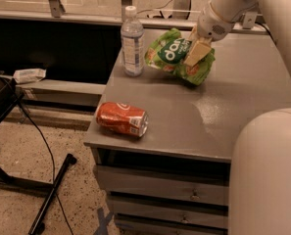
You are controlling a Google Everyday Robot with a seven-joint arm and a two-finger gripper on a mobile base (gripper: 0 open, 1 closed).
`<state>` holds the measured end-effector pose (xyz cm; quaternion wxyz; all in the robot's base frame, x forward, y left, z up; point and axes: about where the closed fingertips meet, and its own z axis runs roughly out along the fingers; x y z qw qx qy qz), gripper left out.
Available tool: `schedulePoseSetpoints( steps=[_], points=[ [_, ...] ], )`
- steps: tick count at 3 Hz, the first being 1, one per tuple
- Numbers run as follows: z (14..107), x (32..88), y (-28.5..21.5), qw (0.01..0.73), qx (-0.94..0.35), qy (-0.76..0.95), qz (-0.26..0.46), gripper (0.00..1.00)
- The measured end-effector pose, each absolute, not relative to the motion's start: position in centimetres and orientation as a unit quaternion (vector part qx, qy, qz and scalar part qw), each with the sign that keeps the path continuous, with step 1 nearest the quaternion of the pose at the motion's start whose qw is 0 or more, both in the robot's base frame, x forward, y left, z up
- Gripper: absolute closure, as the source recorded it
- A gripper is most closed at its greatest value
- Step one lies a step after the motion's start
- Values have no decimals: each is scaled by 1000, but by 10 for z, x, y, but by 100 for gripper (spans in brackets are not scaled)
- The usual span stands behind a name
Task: Move green rice chip bag near blue plastic bottle
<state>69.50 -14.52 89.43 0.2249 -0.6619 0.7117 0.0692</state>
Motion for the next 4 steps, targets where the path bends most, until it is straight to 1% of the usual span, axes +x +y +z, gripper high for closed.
schedulePoseSetpoints(
  steps=[1, 2, 3, 4],
  points=[
    [888, 698, -141, 218, -666, 710, 69, 82],
    [882, 700, -136, 211, -669, 709, 69, 59],
    [878, 701, -130, 202, -672, 709, 67, 28],
    [875, 705, -128, 206, -672, 709, 66, 5]
  ],
)
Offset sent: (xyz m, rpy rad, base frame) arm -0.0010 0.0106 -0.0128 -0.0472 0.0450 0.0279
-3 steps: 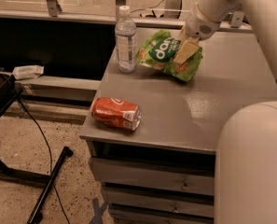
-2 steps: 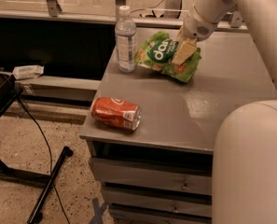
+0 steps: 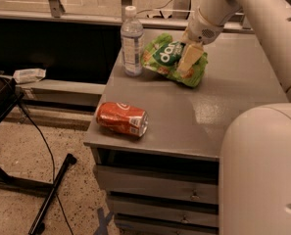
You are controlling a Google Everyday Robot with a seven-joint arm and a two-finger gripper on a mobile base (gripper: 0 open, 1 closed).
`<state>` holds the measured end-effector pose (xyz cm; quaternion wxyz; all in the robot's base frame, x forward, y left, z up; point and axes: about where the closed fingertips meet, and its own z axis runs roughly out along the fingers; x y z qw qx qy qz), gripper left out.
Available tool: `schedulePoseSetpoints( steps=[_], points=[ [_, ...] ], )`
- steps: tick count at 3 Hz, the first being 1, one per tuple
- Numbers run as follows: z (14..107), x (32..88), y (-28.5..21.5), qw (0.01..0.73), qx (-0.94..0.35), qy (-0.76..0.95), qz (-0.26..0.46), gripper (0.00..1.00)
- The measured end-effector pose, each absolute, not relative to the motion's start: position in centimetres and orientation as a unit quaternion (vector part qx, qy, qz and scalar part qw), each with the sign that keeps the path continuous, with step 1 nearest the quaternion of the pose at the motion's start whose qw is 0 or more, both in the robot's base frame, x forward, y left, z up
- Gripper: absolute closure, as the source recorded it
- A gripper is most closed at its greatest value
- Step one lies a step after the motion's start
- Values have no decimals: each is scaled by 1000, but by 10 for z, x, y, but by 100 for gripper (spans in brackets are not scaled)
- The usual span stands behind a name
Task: Move green rice chip bag near blue plastic bottle
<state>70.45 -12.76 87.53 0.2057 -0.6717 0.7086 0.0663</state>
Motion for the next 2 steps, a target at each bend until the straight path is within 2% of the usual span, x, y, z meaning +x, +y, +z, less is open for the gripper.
schedulePoseSetpoints(
  steps=[1, 2],
  points=[
    [874, 707, -126, 207, -672, 708, 66, 0],
    [887, 703, -134, 235, -667, 703, 75, 0]
  ],
)
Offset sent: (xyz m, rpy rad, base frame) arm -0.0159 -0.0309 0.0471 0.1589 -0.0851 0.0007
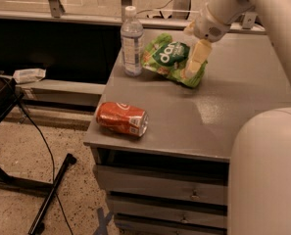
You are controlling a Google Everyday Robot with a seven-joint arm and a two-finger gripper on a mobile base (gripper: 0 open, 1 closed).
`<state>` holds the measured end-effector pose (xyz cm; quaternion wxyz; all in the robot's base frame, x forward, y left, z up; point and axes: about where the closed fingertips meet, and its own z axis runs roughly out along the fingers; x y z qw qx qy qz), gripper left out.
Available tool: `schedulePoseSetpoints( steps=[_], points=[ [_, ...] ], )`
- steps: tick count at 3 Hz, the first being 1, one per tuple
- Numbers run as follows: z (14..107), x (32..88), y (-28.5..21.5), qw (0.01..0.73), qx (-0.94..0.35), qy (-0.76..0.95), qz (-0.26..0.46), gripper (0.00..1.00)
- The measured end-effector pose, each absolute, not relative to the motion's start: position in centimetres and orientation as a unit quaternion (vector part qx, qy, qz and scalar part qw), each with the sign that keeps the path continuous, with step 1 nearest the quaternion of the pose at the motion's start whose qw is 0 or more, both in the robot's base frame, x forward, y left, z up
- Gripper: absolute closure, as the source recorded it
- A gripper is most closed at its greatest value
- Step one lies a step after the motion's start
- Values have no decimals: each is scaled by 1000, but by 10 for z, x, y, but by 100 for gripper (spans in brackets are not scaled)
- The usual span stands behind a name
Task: Move green rice chip bag near blue plastic bottle
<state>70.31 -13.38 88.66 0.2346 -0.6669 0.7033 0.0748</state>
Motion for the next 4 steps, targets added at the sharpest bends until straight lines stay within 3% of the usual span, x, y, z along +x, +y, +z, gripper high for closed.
schedulePoseSetpoints(
  steps=[1, 3, 4],
  points=[
    [919, 687, -166, 268, -647, 712, 59, 0],
    [970, 619, -280, 248, -532, 810, -20, 0],
    [972, 615, -288, 248, -514, 821, -21, 0]
  ],
)
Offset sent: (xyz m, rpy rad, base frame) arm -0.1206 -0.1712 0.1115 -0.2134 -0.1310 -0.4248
